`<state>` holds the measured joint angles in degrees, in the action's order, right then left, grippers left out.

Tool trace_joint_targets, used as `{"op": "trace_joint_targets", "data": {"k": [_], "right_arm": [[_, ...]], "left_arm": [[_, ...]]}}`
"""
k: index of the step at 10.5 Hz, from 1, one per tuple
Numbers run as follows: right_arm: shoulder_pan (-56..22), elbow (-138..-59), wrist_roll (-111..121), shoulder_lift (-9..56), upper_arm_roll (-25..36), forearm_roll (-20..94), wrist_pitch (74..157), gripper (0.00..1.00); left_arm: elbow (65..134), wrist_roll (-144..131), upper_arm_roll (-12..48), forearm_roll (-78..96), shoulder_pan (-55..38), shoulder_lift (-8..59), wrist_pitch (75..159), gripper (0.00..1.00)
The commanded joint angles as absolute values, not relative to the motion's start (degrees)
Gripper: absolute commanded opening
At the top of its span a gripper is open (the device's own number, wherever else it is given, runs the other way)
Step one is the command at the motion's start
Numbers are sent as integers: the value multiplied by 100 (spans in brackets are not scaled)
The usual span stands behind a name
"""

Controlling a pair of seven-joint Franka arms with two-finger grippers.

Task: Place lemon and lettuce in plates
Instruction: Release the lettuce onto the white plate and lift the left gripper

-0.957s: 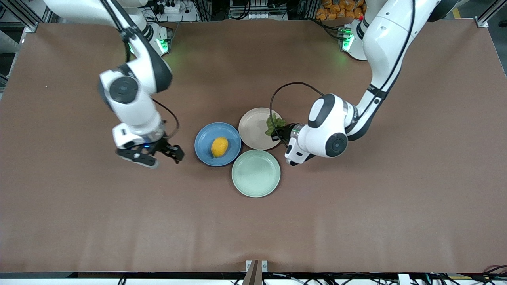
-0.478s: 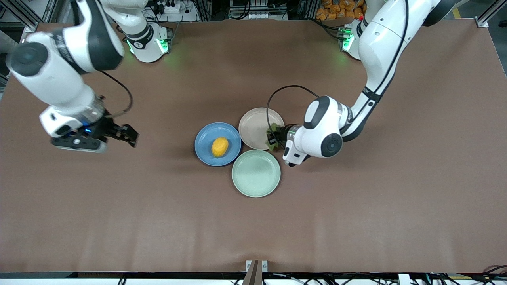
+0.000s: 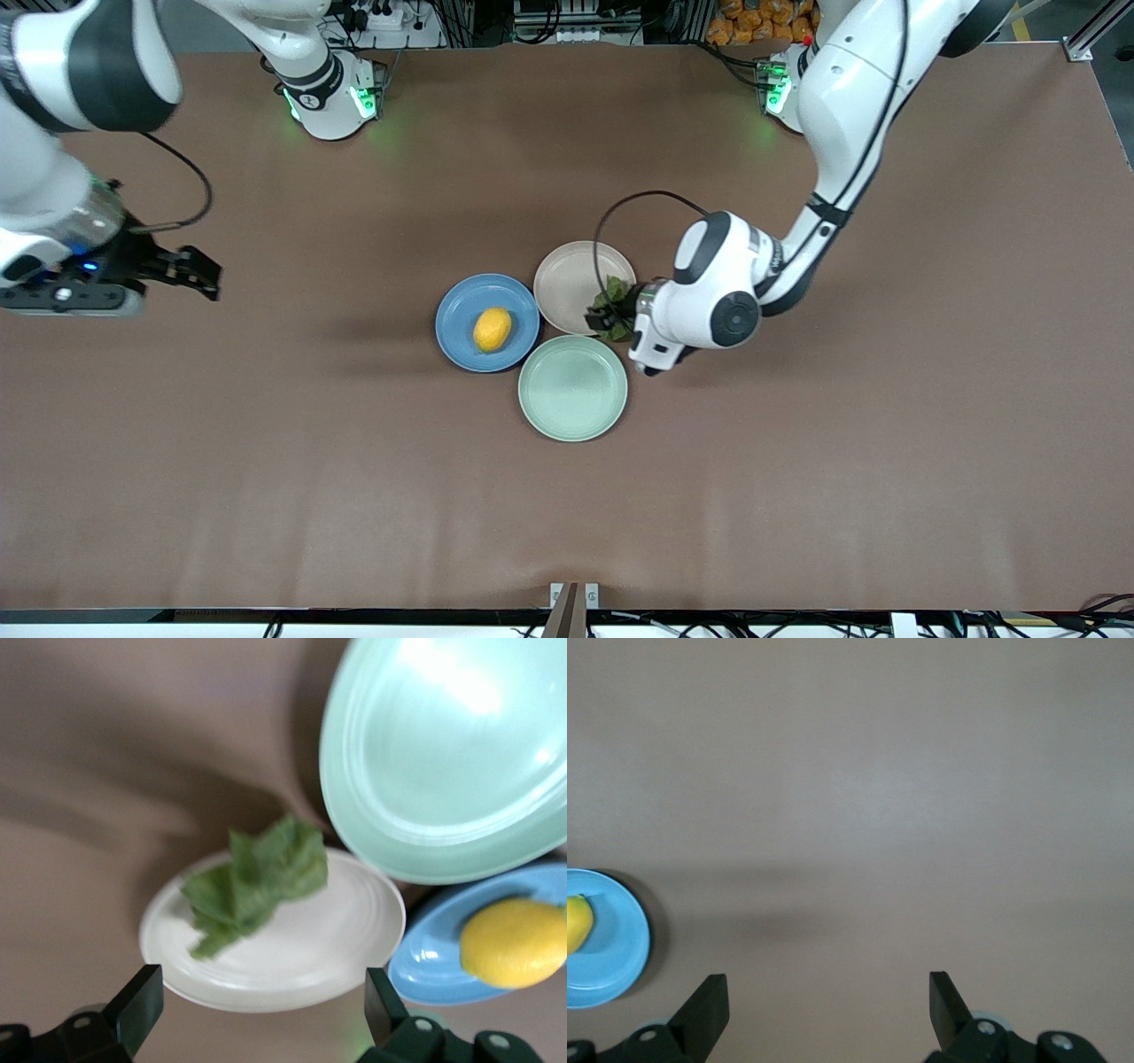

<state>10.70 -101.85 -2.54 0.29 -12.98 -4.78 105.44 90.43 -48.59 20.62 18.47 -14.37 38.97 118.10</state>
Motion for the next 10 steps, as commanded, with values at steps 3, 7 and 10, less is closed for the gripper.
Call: {"op": "trace_joint_targets", "data": {"k": [3, 7, 10], "right_arm": [[836, -9897, 421, -62, -599, 60, 10195, 100], [765, -9730, 448, -70, -413, 79, 10090, 100], [633, -9677, 448, -79, -212, 79, 10081, 100]], "left_arm": [[9088, -4185, 2057, 575, -730, 2859, 10908, 100], [8947, -2667, 2057, -62, 209, 2050, 10381, 100], [8947, -2294, 2057, -105, 746, 1330, 9960, 100]]}}
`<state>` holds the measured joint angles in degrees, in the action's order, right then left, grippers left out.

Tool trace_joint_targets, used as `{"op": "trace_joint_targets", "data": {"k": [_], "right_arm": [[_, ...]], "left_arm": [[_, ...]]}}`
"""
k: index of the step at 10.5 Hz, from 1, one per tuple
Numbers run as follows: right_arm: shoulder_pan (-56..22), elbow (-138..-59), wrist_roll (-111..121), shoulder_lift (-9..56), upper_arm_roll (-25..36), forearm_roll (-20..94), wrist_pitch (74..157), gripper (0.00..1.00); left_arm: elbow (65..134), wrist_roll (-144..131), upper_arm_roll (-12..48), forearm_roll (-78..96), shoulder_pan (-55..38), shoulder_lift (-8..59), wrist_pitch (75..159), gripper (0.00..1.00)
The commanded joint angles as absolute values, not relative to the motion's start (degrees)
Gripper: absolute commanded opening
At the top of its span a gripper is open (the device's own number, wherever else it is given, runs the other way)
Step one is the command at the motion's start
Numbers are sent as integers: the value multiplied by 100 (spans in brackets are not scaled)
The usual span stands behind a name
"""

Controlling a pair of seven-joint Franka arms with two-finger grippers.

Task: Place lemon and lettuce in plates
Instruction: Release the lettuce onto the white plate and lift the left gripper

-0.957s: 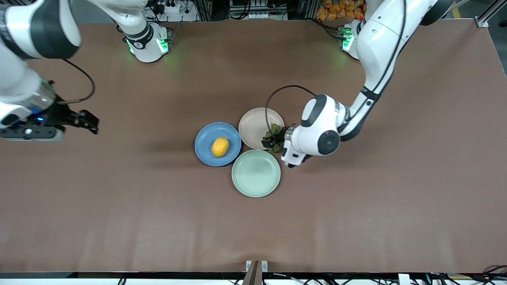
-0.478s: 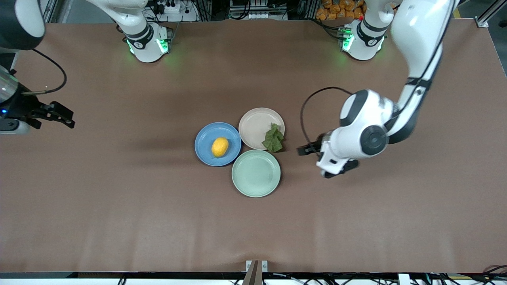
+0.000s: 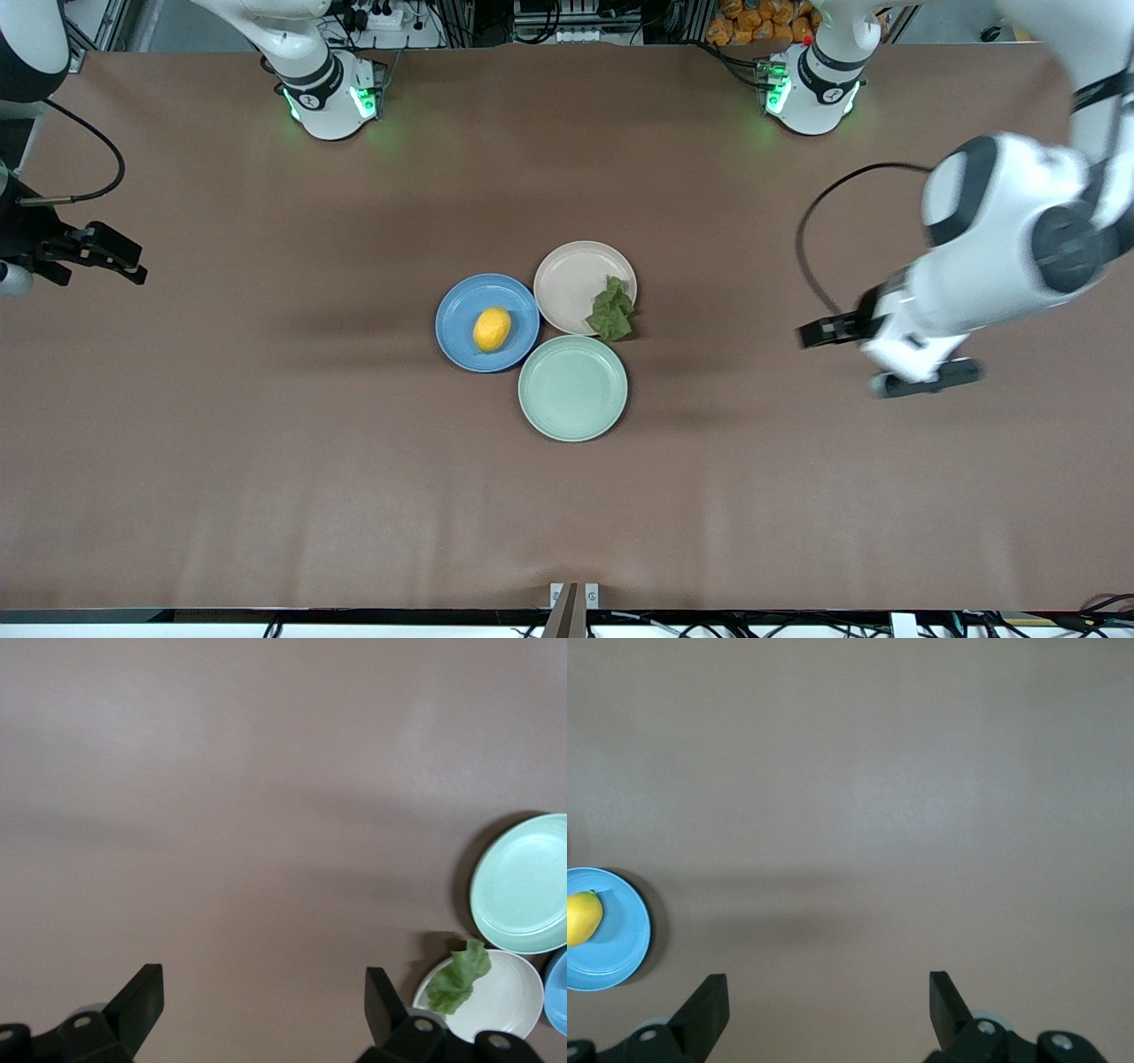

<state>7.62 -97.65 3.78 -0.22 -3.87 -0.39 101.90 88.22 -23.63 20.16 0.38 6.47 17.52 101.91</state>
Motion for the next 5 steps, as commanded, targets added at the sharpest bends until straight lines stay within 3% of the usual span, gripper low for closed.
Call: {"op": "trace_joint_targets", "data": {"k": [1, 5], "right_arm": [[494, -9625, 431, -79, -98, 79, 10003, 100], [299, -9554, 422, -53, 70, 79, 9923, 100]], "left_arm": [[8947, -2285, 2057, -105, 782, 1066, 9862, 100], [8780, -2084, 2013, -105, 826, 791, 9748, 100]]}}
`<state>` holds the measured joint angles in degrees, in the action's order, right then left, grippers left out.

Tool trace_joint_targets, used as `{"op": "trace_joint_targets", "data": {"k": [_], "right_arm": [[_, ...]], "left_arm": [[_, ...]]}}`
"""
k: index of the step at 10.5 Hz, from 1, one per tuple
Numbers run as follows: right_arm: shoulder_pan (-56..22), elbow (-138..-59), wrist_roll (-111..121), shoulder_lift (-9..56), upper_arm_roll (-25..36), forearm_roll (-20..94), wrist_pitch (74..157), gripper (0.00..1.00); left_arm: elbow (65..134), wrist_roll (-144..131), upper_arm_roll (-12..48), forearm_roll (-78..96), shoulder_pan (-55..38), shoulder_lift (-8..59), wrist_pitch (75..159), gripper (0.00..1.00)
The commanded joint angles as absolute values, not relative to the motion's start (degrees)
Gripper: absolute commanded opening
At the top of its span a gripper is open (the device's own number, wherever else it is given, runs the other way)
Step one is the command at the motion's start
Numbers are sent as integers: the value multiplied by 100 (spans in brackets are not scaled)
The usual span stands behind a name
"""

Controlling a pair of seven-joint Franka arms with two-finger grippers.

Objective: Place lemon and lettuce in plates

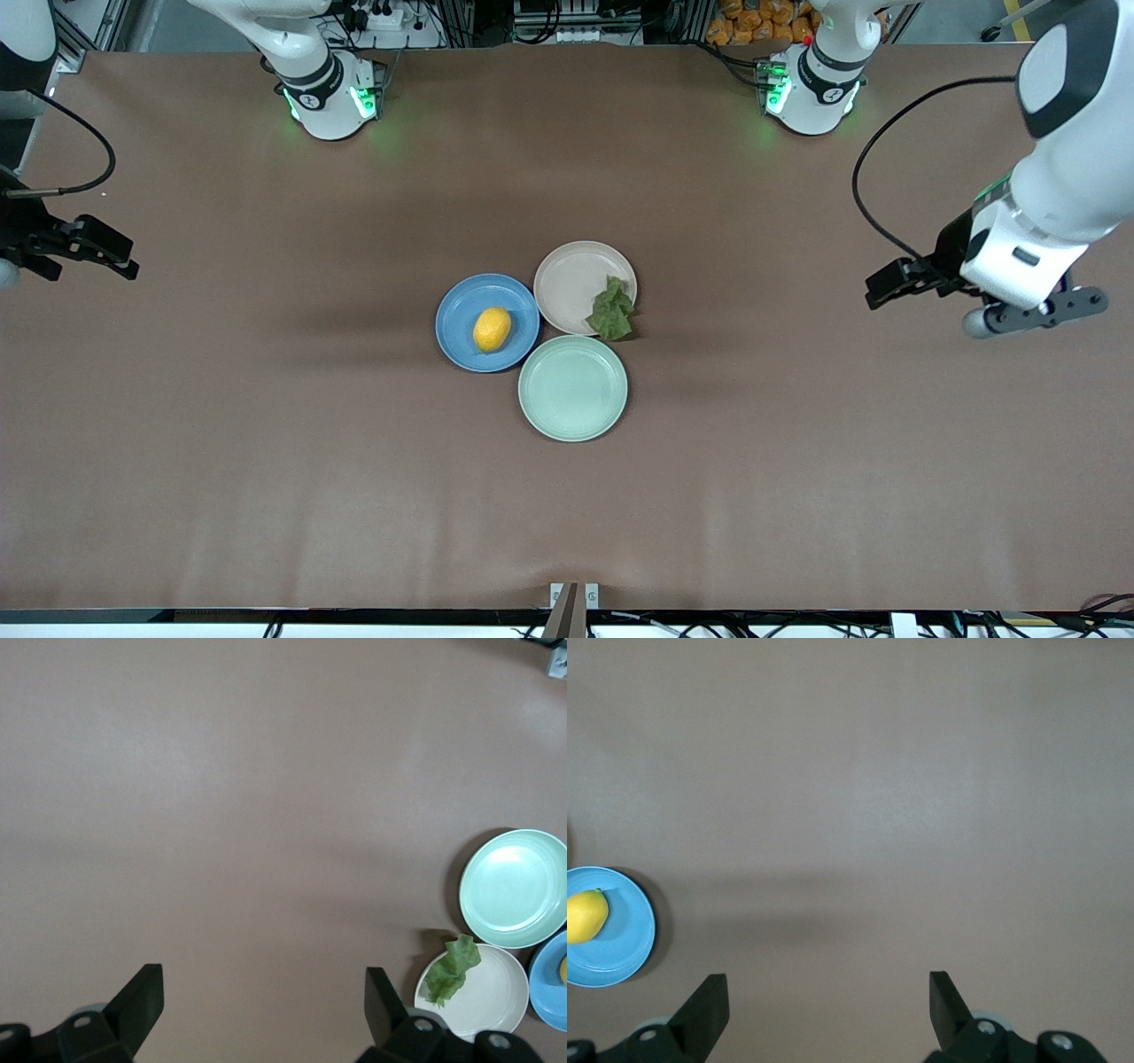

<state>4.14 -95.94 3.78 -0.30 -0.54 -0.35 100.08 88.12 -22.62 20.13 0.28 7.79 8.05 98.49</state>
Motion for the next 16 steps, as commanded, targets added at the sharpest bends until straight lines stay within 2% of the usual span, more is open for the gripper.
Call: {"op": "trace_joint_targets", "data": {"k": [1, 11, 16], "right_arm": [[229, -9545, 396, -53, 79, 79, 9940, 100], [202, -9343, 378, 26, 53, 79, 10037, 100], [176, -9351, 378, 35, 53, 79, 10011, 100]], "left_arm": [[8772, -1857, 2021, -105, 948, 791, 9747, 100], [8534, -1731, 1969, -9, 1441, 580, 9615, 100], [8402, -1397, 1758, -44, 1415, 589, 9115, 100]]}}
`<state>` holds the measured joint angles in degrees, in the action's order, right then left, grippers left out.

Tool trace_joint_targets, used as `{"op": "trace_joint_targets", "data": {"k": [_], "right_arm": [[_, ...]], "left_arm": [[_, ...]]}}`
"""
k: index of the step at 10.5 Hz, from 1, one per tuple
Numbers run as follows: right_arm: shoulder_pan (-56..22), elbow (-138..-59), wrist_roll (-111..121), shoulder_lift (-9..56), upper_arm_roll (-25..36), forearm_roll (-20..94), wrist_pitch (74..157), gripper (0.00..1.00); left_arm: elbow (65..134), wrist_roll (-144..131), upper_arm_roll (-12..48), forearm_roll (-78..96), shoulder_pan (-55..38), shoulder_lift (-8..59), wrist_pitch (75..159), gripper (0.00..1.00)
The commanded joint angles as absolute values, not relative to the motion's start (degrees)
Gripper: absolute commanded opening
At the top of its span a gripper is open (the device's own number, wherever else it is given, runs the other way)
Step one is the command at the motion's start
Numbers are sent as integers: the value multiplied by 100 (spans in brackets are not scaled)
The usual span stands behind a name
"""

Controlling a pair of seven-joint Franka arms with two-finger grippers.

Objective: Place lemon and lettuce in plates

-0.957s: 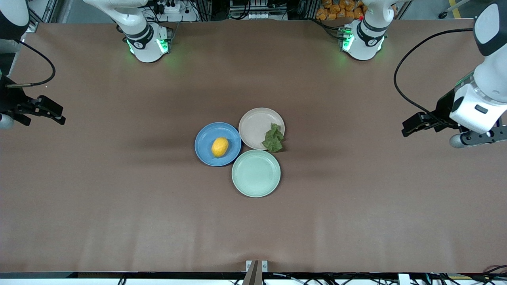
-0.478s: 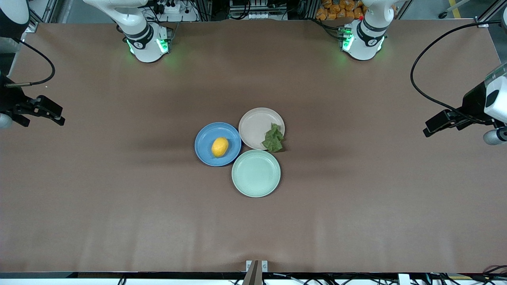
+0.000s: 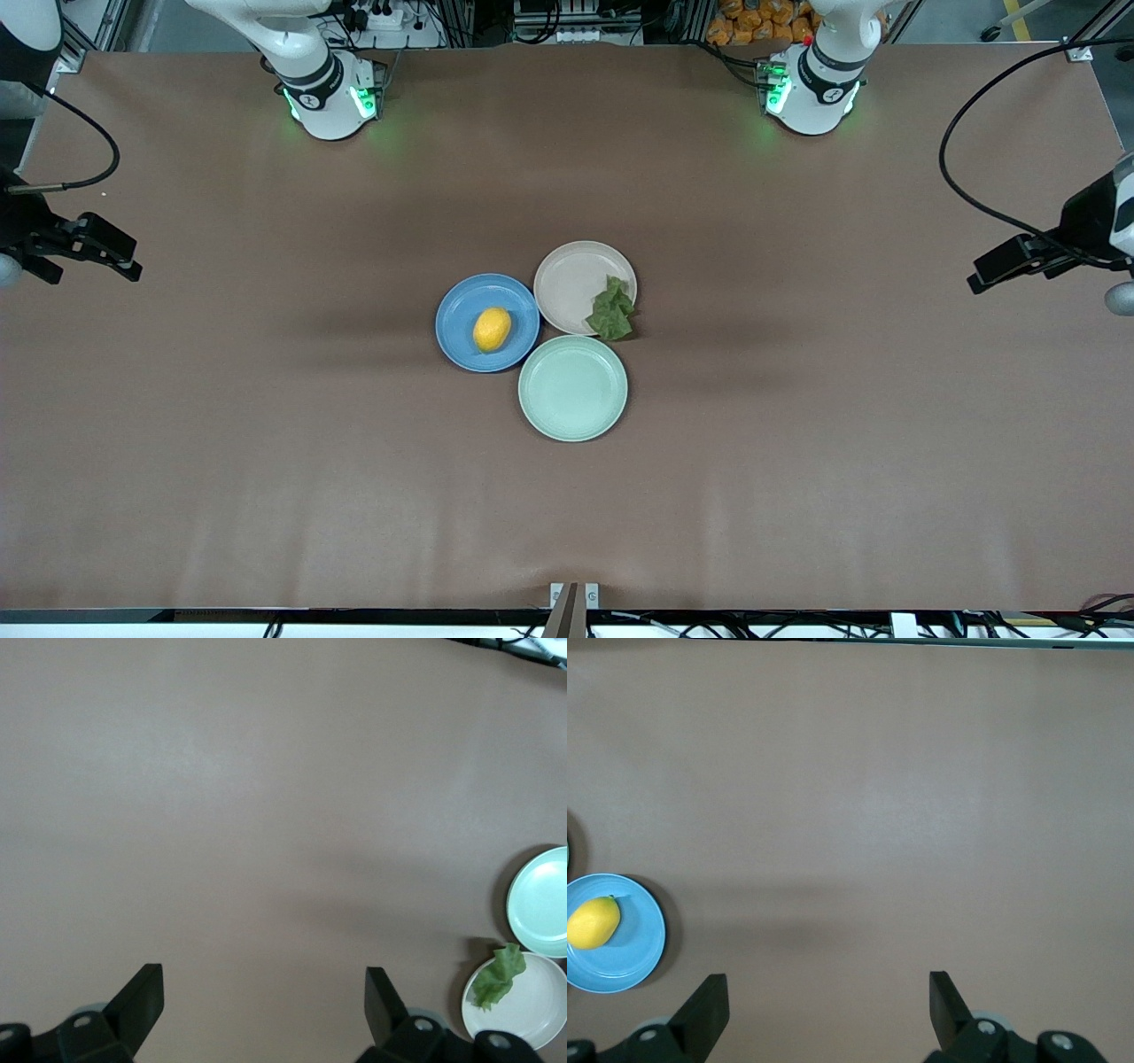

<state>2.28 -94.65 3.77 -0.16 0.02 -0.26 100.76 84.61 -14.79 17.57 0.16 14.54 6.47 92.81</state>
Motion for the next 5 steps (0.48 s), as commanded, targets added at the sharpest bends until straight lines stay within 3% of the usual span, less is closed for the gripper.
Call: {"op": "trace_joint_targets", "data": {"k": [1, 5], "right_arm": [[167, -9352, 378, 35, 53, 79, 10028, 100], [158, -9352, 378, 70, 44, 79, 10028, 100]], "left_arm": [[8402, -1406, 1758, -44, 1398, 571, 9062, 100], [8209, -1389, 1740, -26, 1512, 571, 9035, 100]]}}
